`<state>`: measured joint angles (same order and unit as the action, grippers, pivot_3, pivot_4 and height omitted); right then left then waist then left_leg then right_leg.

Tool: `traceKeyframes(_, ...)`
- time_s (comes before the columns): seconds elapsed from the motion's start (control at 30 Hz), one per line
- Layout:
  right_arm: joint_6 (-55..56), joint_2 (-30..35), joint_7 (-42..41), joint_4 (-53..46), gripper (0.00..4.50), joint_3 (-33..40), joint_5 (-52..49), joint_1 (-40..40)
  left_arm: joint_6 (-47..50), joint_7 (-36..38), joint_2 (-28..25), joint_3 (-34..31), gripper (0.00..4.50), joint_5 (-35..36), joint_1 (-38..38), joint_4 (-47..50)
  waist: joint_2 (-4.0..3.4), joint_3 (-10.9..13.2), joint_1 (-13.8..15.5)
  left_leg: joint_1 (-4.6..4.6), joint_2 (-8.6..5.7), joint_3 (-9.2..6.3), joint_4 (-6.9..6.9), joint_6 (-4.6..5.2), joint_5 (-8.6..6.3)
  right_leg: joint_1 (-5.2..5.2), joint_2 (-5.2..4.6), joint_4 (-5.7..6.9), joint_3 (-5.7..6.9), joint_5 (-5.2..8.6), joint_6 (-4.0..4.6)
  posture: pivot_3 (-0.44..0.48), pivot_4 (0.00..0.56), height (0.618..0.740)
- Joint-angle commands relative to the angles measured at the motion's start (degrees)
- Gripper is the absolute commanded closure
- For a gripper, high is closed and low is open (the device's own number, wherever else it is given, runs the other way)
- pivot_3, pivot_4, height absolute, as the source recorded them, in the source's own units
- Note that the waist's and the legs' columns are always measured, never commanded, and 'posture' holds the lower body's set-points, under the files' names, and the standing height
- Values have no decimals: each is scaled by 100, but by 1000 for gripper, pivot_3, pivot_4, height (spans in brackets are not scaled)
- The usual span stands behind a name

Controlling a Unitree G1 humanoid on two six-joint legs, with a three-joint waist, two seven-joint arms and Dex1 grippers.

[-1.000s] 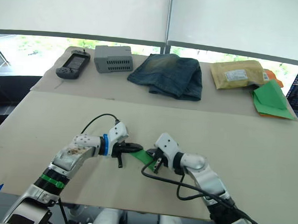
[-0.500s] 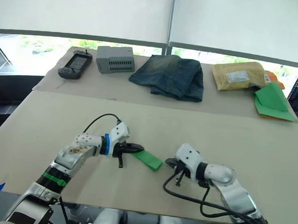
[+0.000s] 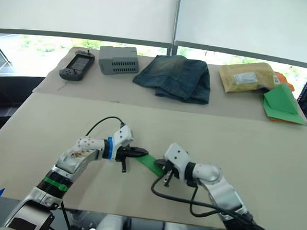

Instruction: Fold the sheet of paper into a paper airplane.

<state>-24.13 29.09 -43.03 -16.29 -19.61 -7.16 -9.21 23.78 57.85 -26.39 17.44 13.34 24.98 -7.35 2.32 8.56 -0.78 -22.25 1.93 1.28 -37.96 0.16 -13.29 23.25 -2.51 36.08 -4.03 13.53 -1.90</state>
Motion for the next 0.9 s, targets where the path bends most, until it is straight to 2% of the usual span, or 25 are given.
traceKeyframes(0.03, -172, 13, -140, 210, 4459, -190, 87, -54, 38, -200, -128, -69, 4500, -233, -150, -169, 4, 0, -10, 5, 2, 0, 0, 0, 0, -2, 0, 0, 0, 0, 4, 0, 150, 734)
traceKeyframes(0.17, -209, 106, -343, 509, 4459, -328, 158, -150, -6, -361, -331, -383, 4500, -230, -269, -248, 4, -1, -59, 16, 9, 0, 0, 1, 0, -4, 5, 2, 2, 9, 27, 0, 150, 734)
traceKeyframes(0.33, -115, 113, -387, 646, 4459, -372, 218, -209, 195, -643, -486, -744, 4500, -151, -239, -176, 3, -1, -98, 23, 14, -2, 11, 1, 0, -3, 11, 7, 5, -2, 8, 0, 150, 734)
traceKeyframes(0.5, 162, 75, -372, 651, 4459, -279, 200, -277, 333, -556, -698, -1053, 4500, 67, -258, 179, 5, 0, -132, 18, 10, 0, 12, 0, 0, -2, 5, 3, 3, -3, 7, 0, 150, 734)
traceKeyframes(0.7, -46, 124, -628, -200, 4459, 407, -523, -746, 697, -330, -993, -1499, 4500, 538, -408, 816, 8, 12, -146, -34, 10, 0, 12, 0, 1, 55, 4, 10, 2, -5, 8, 0, 150, 734)
traceKeyframes(0.77, -267, 293, -732, -545, 4459, 456, -582, -933, 819, -218, -1153, -1556, 4500, 630, -482, 960, 6, 14, -155, -88, 6, 0, 9, 1, 5, 113, 4, 19, -5, -16, 10, 0, 150, 734)
traceKeyframes(0.9, -986, 505, -798, -1161, 4459, 478, -845, -1177, 971, -136, -1314, -1638, 4500, 757, -589, 1168, 6, 14, -133, -103, 5, -10, 14, 2, 2, 120, 6, 12, 7, -30, 43, 0, 150, 734)
